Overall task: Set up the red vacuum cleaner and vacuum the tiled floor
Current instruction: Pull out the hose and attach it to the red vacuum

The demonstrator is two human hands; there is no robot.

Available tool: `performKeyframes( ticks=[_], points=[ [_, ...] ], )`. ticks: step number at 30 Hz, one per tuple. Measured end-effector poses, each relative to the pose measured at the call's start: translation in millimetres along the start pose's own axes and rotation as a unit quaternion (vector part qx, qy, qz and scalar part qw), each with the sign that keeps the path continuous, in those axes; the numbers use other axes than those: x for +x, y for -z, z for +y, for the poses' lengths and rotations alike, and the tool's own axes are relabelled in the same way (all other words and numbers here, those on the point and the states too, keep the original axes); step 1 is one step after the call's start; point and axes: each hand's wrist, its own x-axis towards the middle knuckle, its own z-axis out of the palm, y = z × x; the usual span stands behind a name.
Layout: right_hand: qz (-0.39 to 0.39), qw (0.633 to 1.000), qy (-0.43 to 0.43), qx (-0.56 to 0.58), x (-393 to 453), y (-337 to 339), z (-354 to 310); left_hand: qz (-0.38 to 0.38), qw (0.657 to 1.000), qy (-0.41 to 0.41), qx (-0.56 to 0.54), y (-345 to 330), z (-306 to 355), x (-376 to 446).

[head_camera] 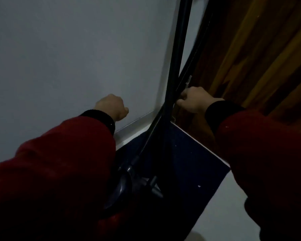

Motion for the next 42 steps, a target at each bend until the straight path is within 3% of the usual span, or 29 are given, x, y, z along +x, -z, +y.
performKeyframes(
  ticks=[8, 13, 19, 22, 26, 29, 32, 36, 38, 42],
  points=[
    [0.062, 0.994, 0.076, 0.048, -5, -26, -10, -0.028, 0.999, -0.028, -0.005, -33, -8, 4],
    [0.064, 0.992, 0.060, 0.086, 22, -39, -17, -0.043, 0.986, -0.073, -0.144, -52, 12, 32],
    [0.090, 0.983, 0.039, 0.154, 64, -40, -16, -0.083, 0.941, -0.129, -0.303, -81, 34, 82],
    [0.123, 0.974, 0.079, 0.171, 84, -38, -9, -0.067, 0.900, -0.148, -0.405, -82, 54, 101],
    [0.176, 0.957, 0.140, 0.183, 101, -33, 0, -0.107, 0.806, -0.174, -0.555, -84, 87, 124],
    [0.203, 0.949, 0.137, 0.198, 109, -37, 2, -0.161, 0.744, -0.204, -0.616, -84, 109, 130],
    [0.258, 0.933, 0.109, 0.226, 104, -49, -6, -0.159, 0.695, -0.206, -0.670, -88, 115, 134],
    [0.403, 0.896, 0.162, 0.097, 96, -67, -14, -0.106, 0.615, -0.165, -0.764, -93, 94, 133],
    [0.412, 0.890, 0.192, 0.047, 98, -72, -14, -0.111, 0.582, -0.165, -0.789, -87, 83, 126],
    [0.368, 0.909, 0.190, 0.048, 98, -66, -16, -0.118, 0.555, -0.177, -0.804, -77, 71, 112]
  ],
)
